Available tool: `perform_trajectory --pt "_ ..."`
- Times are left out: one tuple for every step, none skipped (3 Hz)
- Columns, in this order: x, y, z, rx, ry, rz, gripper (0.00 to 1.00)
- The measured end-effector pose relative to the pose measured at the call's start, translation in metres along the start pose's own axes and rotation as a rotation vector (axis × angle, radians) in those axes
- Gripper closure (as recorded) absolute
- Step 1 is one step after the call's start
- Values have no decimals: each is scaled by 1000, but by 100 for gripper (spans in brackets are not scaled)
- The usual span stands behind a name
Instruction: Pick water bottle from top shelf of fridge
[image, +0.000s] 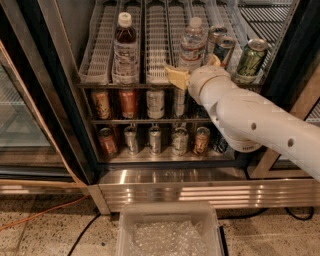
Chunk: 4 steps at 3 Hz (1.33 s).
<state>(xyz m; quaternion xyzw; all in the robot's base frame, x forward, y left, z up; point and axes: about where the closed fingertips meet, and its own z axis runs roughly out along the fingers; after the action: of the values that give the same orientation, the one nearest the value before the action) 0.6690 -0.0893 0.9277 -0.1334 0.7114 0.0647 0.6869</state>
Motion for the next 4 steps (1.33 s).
perform_trajectory --pt "-3 -4 8 9 -7 -1 26" --pt "-2 -7 14 15 -9 0 30" --pt "0 -11 22 31 -9 3 29" --pt "1 -13 29 36 -7 2 29"
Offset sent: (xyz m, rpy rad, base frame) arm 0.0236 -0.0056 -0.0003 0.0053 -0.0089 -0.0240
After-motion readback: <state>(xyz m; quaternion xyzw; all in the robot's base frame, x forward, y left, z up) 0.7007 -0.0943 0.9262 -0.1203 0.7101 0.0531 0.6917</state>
